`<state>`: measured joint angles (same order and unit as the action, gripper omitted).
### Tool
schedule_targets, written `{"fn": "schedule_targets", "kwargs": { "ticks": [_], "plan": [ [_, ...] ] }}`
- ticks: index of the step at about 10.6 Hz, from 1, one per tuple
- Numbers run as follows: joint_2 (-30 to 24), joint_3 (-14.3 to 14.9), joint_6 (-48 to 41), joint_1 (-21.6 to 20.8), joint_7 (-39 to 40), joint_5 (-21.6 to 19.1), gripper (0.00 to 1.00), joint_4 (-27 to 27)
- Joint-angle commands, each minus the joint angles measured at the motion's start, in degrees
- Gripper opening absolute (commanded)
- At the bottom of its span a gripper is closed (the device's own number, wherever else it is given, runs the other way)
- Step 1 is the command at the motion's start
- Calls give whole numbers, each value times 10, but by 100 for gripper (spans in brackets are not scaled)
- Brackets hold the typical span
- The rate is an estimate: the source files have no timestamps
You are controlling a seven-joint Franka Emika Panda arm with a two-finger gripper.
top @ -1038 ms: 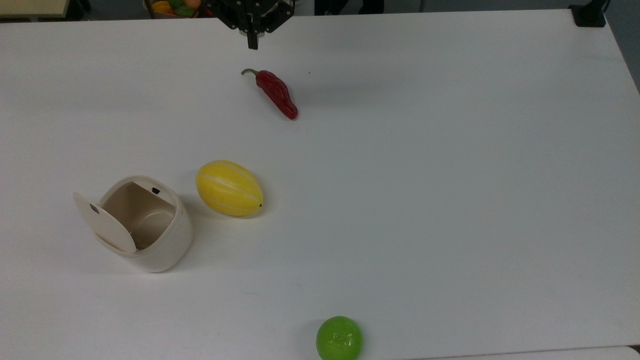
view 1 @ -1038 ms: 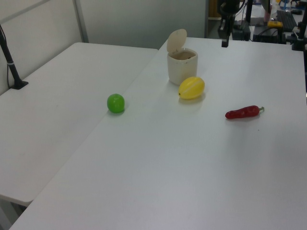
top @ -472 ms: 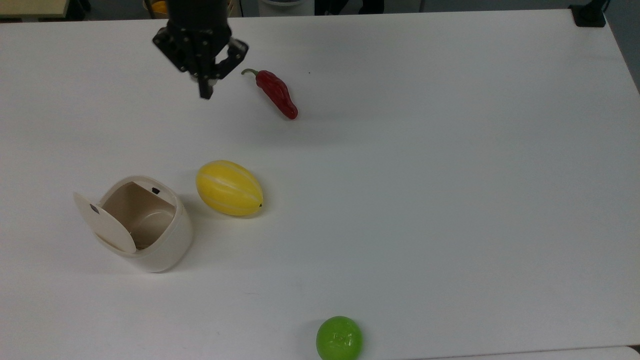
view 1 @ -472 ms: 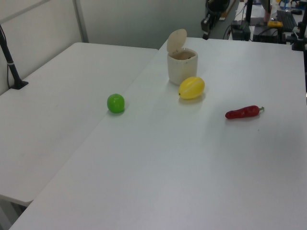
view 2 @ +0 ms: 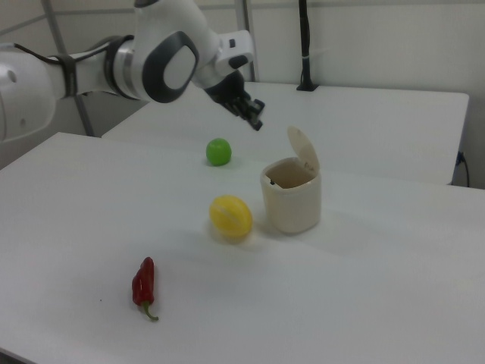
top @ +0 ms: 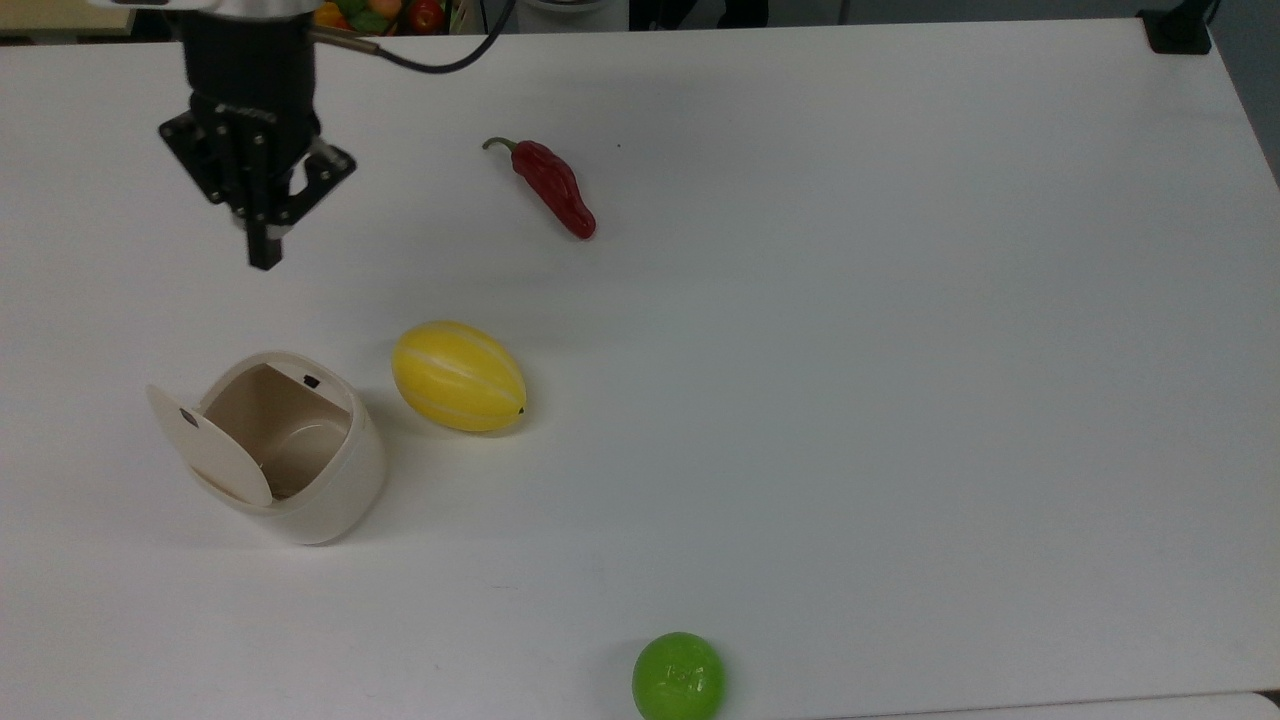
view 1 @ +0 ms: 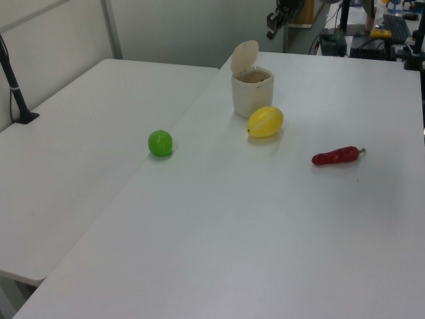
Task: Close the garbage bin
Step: 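Move the gripper over to the open lid of the cream bin, then push the open lid down with the gripper onto the bin rim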
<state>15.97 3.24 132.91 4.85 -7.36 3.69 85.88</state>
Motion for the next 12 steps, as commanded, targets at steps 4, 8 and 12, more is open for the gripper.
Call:
{"fn": "schedule_targets", "kwargs": {
  "ticks": [4, 8, 12],
  "plan": [
    [87, -1, 227, 47, -19, -1, 0, -26],
    [128, -2, 314, 52, -28, -15, 0, -26],
    [141, -2, 329, 46, -36, -16, 0, -20]
  ]
}}
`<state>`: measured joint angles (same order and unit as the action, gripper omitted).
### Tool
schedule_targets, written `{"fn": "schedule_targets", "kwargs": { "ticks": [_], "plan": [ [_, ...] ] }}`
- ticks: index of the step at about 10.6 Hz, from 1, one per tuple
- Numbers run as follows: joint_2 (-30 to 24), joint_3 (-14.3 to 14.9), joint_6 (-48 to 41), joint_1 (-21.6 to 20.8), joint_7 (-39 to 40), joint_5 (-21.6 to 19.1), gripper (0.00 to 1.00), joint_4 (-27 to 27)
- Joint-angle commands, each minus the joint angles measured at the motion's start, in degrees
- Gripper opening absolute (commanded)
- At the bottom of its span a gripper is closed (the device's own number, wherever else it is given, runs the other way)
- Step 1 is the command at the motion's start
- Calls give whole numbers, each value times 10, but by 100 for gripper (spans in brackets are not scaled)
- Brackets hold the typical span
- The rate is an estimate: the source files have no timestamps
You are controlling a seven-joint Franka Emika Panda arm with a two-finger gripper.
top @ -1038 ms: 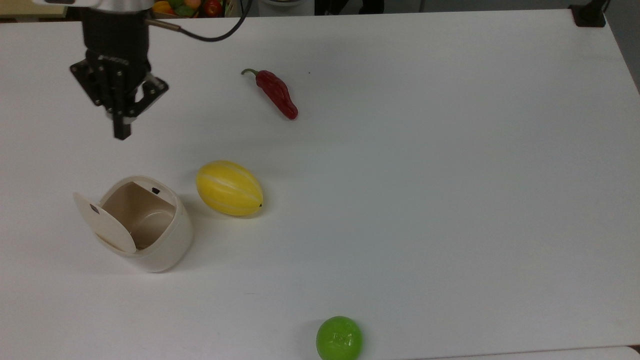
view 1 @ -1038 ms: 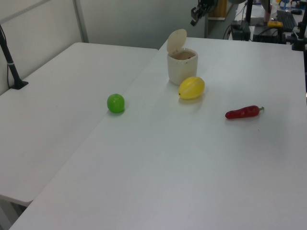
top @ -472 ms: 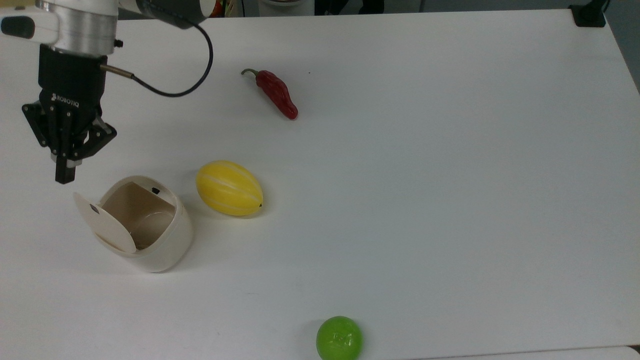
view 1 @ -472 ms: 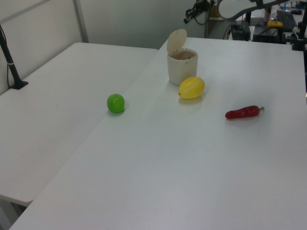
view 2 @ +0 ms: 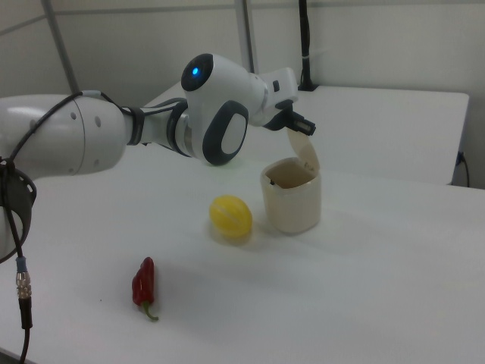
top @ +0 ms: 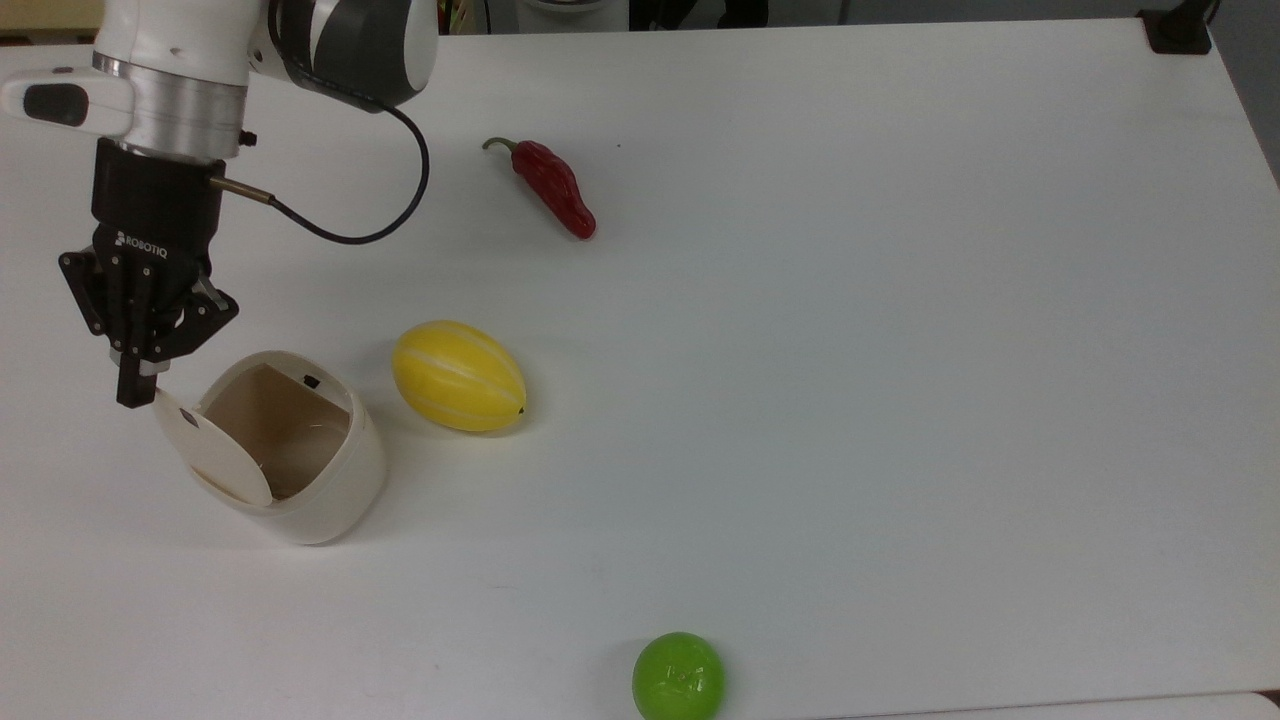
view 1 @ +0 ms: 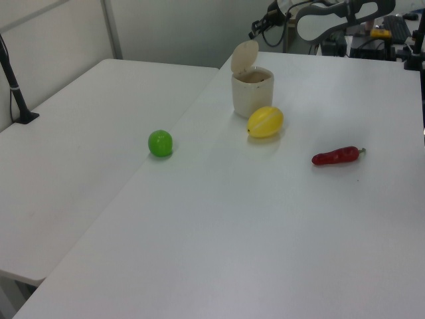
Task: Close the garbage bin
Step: 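Push the open lid down with the gripper onto the bin rim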
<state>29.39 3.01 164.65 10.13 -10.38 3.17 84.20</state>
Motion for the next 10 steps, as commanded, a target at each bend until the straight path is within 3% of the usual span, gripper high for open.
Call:
{"fn": "schedule_targets", "kwargs": {
  "ticks": [1, 5, 10],
  "plan": [
    [6, 1, 10, -6, -7, -14, 0, -4],
    [-15, -5, -10, -10, -6, -13, 0, 24],
    [-26, -5, -149, -23, -5, -12, 0, 18]
  ]
}}
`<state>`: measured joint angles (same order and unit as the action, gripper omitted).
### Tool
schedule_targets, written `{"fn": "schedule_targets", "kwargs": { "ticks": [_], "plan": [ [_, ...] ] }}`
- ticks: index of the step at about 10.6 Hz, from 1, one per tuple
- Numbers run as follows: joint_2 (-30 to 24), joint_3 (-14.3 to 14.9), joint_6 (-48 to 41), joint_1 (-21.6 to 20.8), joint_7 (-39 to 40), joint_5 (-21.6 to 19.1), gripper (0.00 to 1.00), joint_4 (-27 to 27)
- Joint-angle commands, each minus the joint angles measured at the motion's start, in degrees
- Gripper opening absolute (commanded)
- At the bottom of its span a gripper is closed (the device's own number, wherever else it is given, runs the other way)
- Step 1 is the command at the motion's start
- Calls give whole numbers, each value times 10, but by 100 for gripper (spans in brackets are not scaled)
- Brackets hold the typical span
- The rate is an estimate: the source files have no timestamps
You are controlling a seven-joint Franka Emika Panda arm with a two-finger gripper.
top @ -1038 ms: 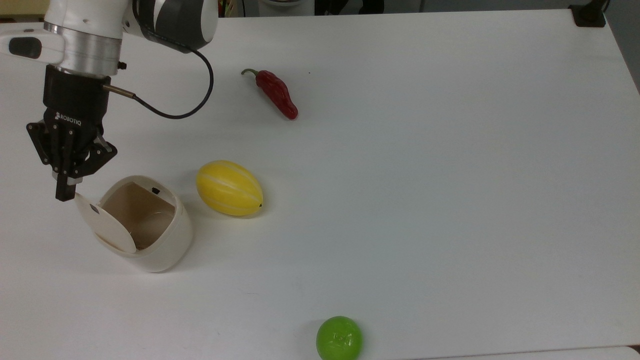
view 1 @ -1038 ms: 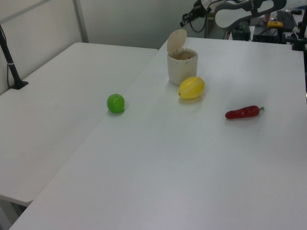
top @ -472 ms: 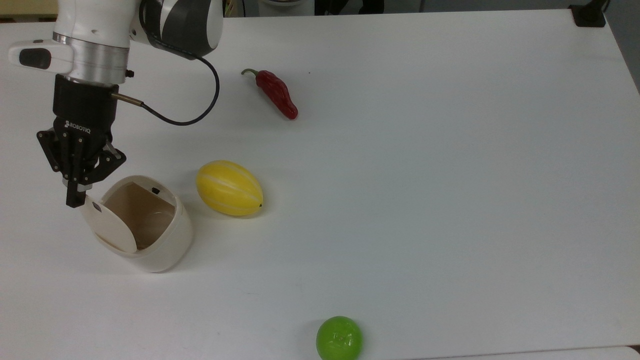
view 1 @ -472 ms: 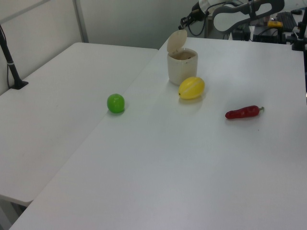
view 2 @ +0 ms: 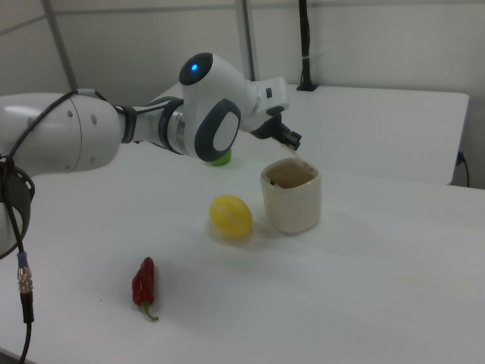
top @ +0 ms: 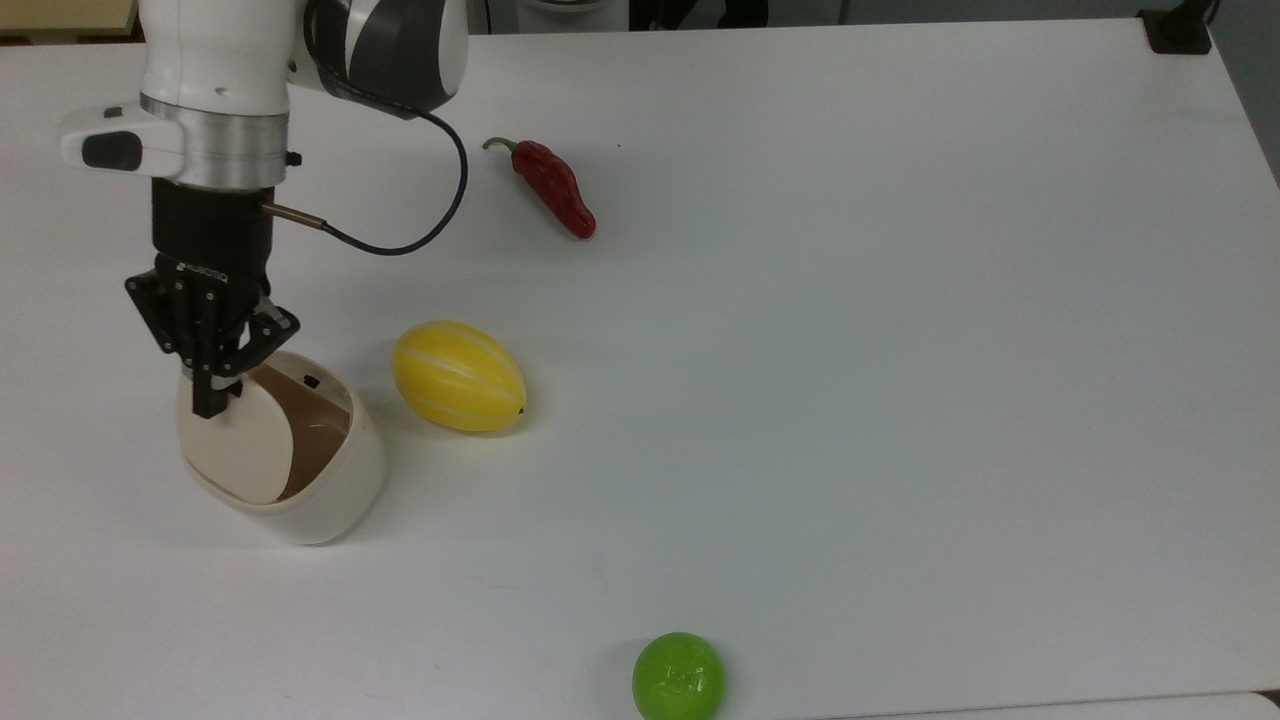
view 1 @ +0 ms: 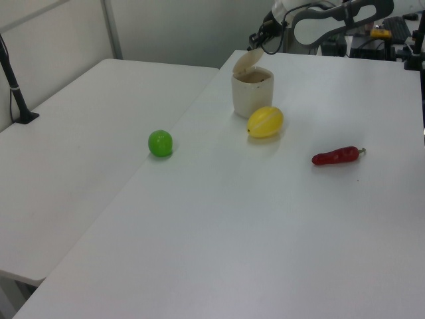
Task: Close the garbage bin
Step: 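Push the open lid down with the gripper onto the bin rim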
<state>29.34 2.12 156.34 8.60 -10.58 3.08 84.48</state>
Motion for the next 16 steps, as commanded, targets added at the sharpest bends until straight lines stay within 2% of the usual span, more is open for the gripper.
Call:
{"fn": "schedule_targets", "kwargs": {
  "ticks": [1, 5, 16],
  "plan": [
    [-27, 3, -86, -17, -4, -12, 0, 15],
    [-24, 3, -162, -23, -5, -10, 0, 15],
    [5, 5, -159, -20, -12, -2, 0, 18]
  ]
}}
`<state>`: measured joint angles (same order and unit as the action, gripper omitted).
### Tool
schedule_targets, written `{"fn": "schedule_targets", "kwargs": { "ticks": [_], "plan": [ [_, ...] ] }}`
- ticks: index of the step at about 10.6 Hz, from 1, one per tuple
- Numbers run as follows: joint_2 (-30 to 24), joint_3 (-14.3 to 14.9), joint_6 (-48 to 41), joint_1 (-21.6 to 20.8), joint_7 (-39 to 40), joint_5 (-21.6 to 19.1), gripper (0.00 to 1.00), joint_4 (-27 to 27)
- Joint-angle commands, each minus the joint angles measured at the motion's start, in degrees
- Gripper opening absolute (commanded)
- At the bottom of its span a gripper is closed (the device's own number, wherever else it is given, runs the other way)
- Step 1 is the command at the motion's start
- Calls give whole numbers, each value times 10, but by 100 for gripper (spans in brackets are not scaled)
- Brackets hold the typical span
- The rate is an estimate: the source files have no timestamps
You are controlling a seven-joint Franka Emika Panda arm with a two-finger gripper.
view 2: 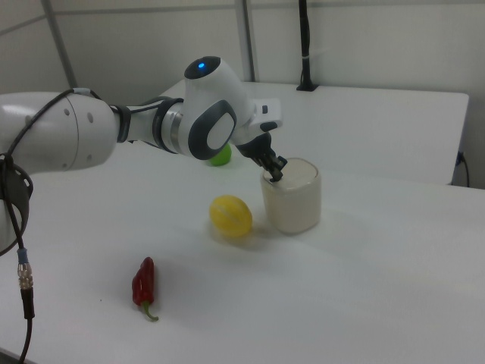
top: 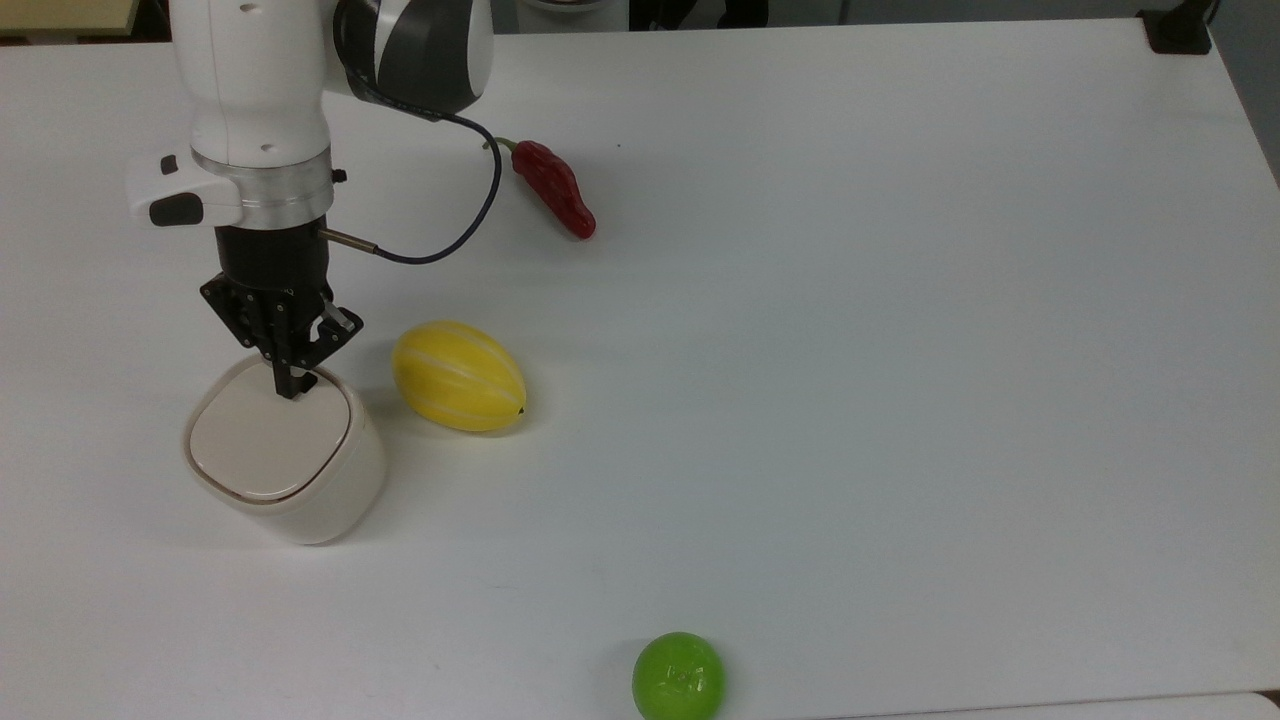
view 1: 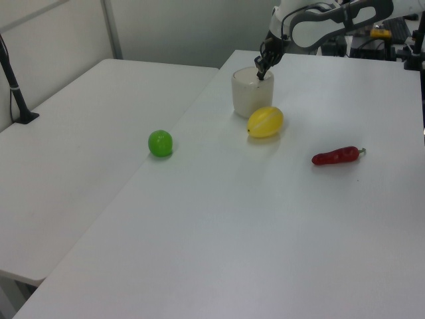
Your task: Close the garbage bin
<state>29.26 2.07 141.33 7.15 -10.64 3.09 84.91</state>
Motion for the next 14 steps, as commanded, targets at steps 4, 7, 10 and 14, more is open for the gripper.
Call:
{"fn": "schedule_targets", "kwargs": {
  "ticks": [4, 7, 10, 14],
  "plan": [
    [-1, 6, -12, -8, -12, -5, 0, 10],
    [-53, 4, -59, -30, -21, -10, 0, 8],
    [-98, 4, -142, -80, -21, -5, 0, 7],
    [-146, 5, -328, -137, 29, 4, 0, 8]
  ]
}}
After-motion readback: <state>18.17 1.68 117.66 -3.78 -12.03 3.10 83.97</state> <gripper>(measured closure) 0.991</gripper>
